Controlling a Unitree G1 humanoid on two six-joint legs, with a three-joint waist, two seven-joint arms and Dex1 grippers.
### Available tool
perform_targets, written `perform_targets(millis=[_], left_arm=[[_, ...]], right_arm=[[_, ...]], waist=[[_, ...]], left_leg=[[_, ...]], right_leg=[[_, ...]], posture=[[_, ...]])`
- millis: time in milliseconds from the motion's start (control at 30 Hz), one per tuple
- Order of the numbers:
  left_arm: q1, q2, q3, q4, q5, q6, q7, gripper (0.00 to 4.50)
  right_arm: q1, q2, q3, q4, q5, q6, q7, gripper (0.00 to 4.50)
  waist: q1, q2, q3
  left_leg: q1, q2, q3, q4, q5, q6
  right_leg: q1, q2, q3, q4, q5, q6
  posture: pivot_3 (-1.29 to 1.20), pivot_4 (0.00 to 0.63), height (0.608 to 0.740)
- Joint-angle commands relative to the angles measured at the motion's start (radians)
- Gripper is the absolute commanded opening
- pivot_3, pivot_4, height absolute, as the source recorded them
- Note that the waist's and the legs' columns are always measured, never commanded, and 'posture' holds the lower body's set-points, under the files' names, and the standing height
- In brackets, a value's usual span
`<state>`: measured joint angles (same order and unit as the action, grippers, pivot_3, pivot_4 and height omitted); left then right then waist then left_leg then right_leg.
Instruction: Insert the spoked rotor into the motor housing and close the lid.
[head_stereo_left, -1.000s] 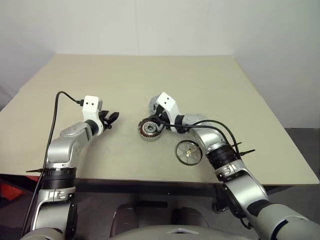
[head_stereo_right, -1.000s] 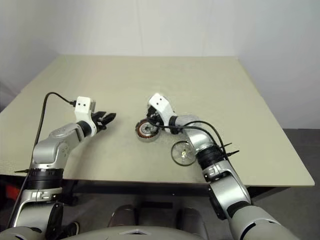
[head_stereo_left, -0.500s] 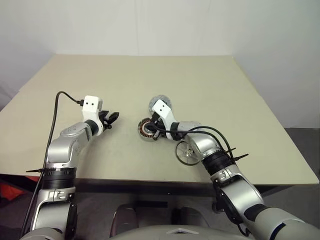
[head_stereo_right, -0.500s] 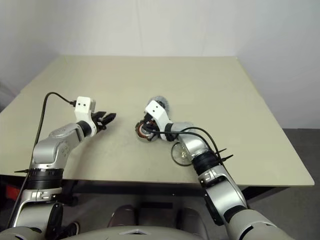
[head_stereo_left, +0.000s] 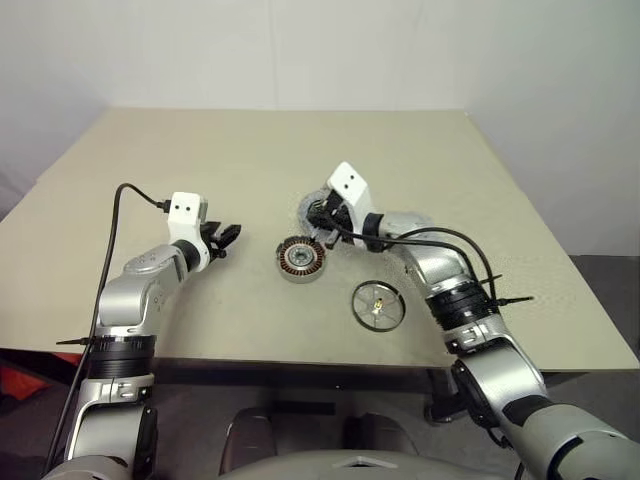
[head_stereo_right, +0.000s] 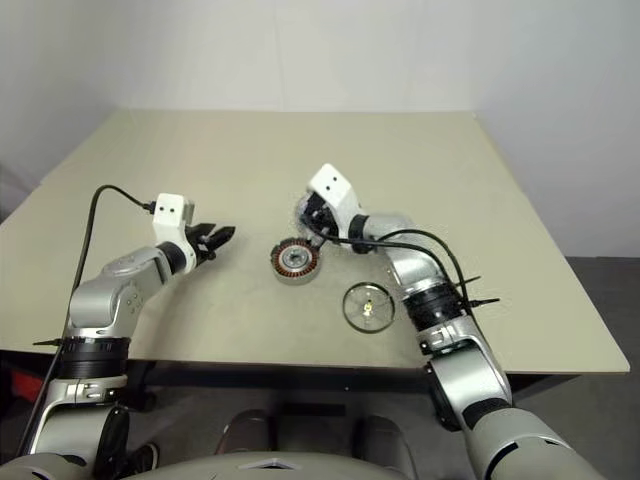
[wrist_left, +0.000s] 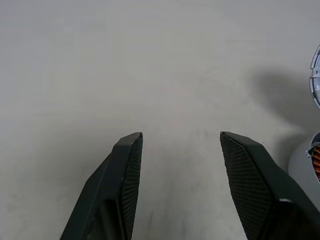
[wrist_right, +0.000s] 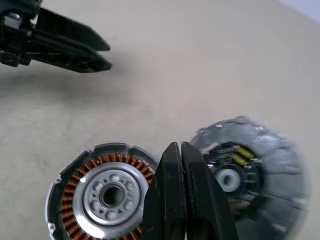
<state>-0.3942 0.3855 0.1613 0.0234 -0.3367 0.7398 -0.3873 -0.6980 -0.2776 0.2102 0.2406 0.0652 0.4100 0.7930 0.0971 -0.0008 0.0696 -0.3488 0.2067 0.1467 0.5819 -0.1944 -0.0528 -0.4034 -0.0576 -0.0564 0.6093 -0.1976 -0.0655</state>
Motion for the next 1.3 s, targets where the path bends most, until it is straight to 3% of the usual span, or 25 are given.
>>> perform_targets(millis=[33,233,333,533,733,1300], left_arm=[[-0.026,-0.002,0.001,-0.019,-0.008,-0.022,-0.009,2.6],[-0.022,-0.026,-0.013,0.001,-0.006,-0.034,-0.017,2.6],[-0.022,-0.035,-0.023,0.016,-0.004,-0.04,-0.028,2.6],[-0.051,-0.045,-0.045,0.064,0.002,-0.056,-0.044,2.6],[-0.054,-0.043,-0.064,0.077,0.01,-0.061,-0.063,2.6],[-0.014,-0.003,-0.067,0.019,0.009,-0.033,-0.065,2.6]], right_arm=[[0.036,-0.072,-0.057,-0.118,0.037,0.081,0.012,0.03],[0.192,-0.295,-0.187,-0.209,0.105,0.232,0.071,0.03],[0.242,-0.39,-0.253,-0.252,0.168,0.298,0.119,0.67],[0.351,-0.51,-0.381,-0.36,0.367,0.53,0.222,2.64],[0.489,-0.571,-0.447,-0.393,0.54,0.694,0.296,2.64],[0.498,-0.459,-0.343,-0.242,0.542,0.726,0.173,2.64]], waist=[[0.003,0.0,0.0],[0.011,0.0,0.0],[0.01,0.0,0.0],[0.007,0.001,-0.001],[0.021,0.002,-0.001],[0.032,0.004,-0.003]], left_leg=[[0.0,0.0,0.0,0.0,0.0,0.0],[0.0,-0.001,0.0,0.001,0.0,0.0],[-0.001,0.0,0.0,0.0,-0.001,0.002],[0.001,0.0,0.001,0.0,-0.001,0.003],[0.001,0.0,0.001,0.001,-0.001,0.005],[0.001,0.0,0.001,0.001,0.0,0.005]], right_leg=[[0.0,0.0,0.0,0.0,0.0,0.0],[0.002,0.0,0.0,-0.001,0.0,0.0],[0.002,0.0,0.0,-0.001,0.0,0.001],[0.002,0.001,0.0,-0.001,-0.004,0.007],[0.003,0.0,0.0,-0.002,-0.004,0.007],[0.003,0.0,-0.001,-0.002,-0.004,0.008]], posture=[[0.0,0.0,0.74],[0.0,0.0,0.74],[0.0,0.0,0.74],[0.0,0.0,0.74],[0.0,0.0,0.74],[0.0,0.0,0.74]])
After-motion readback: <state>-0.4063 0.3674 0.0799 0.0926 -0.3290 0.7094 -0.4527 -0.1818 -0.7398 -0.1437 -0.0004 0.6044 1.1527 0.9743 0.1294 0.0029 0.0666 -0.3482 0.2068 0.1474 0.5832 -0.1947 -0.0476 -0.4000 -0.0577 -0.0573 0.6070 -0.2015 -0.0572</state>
